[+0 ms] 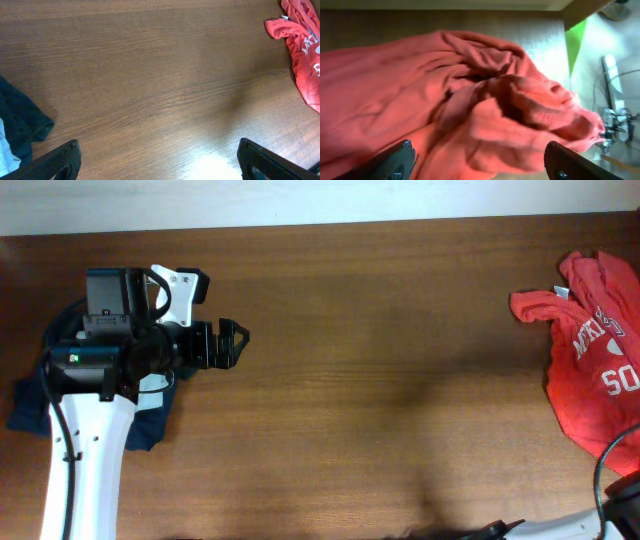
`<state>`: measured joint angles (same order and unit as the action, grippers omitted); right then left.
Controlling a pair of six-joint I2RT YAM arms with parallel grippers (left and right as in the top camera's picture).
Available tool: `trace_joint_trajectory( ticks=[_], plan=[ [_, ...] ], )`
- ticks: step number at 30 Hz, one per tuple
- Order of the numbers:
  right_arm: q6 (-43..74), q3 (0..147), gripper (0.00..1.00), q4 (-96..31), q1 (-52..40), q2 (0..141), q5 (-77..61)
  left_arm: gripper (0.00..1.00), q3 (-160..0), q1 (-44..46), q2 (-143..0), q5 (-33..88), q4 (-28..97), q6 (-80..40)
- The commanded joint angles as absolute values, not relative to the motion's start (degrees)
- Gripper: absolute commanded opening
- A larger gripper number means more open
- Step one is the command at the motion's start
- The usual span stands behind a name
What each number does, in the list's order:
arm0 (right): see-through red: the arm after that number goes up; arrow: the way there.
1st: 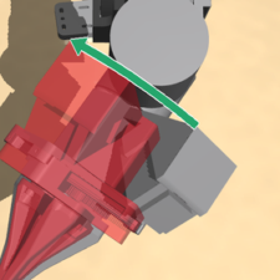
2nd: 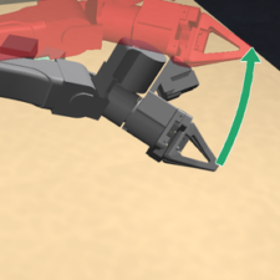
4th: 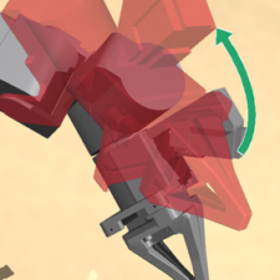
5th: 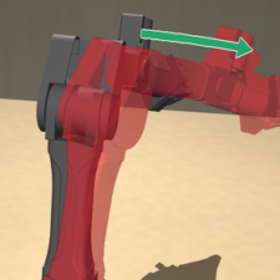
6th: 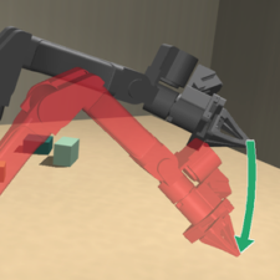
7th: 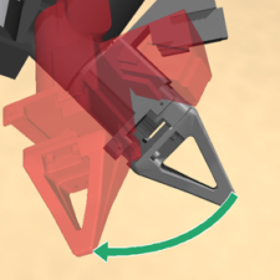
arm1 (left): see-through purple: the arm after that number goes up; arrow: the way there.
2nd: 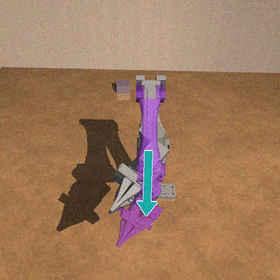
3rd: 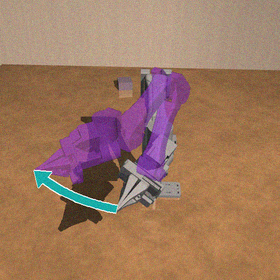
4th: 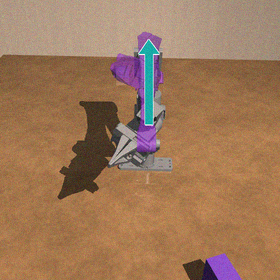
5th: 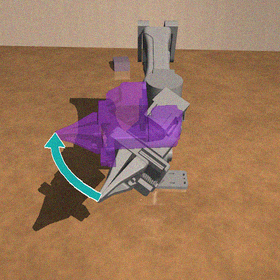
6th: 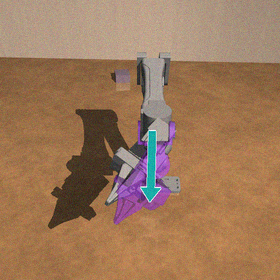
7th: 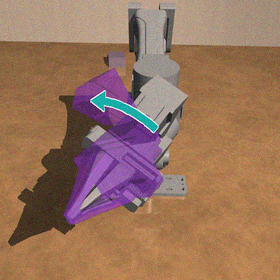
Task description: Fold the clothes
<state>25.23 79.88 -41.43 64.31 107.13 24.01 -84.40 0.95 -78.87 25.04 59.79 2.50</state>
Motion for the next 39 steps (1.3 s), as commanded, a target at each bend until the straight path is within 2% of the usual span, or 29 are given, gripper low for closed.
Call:
trace_joint_trajectory(
  ticks=[1,9,16,19,20,21,26,32,39],
  plan=[
    [24.84,79.94,0.87,-40.58,65.78,108.29,26.13,0.99,-85.12,1.13,-78.85,25.36,59.7,2.31],
    [23.79,79.94,0.8,-39.2,66.52,110.69,25.93,0.99,-85.12,1.13,-78.87,25.74,59.72,2.11],
    [23.79,79.94,0.8,-39.0,66.46,112.03,26.04,0.99,-85.12,1.13,-78.85,25.98,59.72,2.11],
    [23.79,79.94,0.37,-39.13,66.46,112.03,26.02,0.99,-85.12,1.13,-78.85,26.35,59.68,2.11],
    [23.79,79.94,0.12,-39.16,66.46,111.96,25.98,0.99,-85.12,1.13,-78.85,26.35,59.7,2.13],
    [23.77,79.94,0.04,-39.27,66.37,111.68,25.63,0.99,-85.12,1.13,-78.85,26.35,59.7,2.13],
    [23.79,80.82,0.04,-39.07,63.66,106.34,14.33,0.99,-85.12,1.13,-78.85,26.35,59.59,2.13],
    [24.47,84.25,0.04,-39.18,55.09,91.79,-13.08,0.99,-85.14,1.13,-78.85,26.28,58.13,2.15],
    [23.03,84.25,0.04,-41.17,39.33,76.05,-22.81,0.99,-90.13,1.08,-78.78,25.63,57.21,4.32]
  ],
)
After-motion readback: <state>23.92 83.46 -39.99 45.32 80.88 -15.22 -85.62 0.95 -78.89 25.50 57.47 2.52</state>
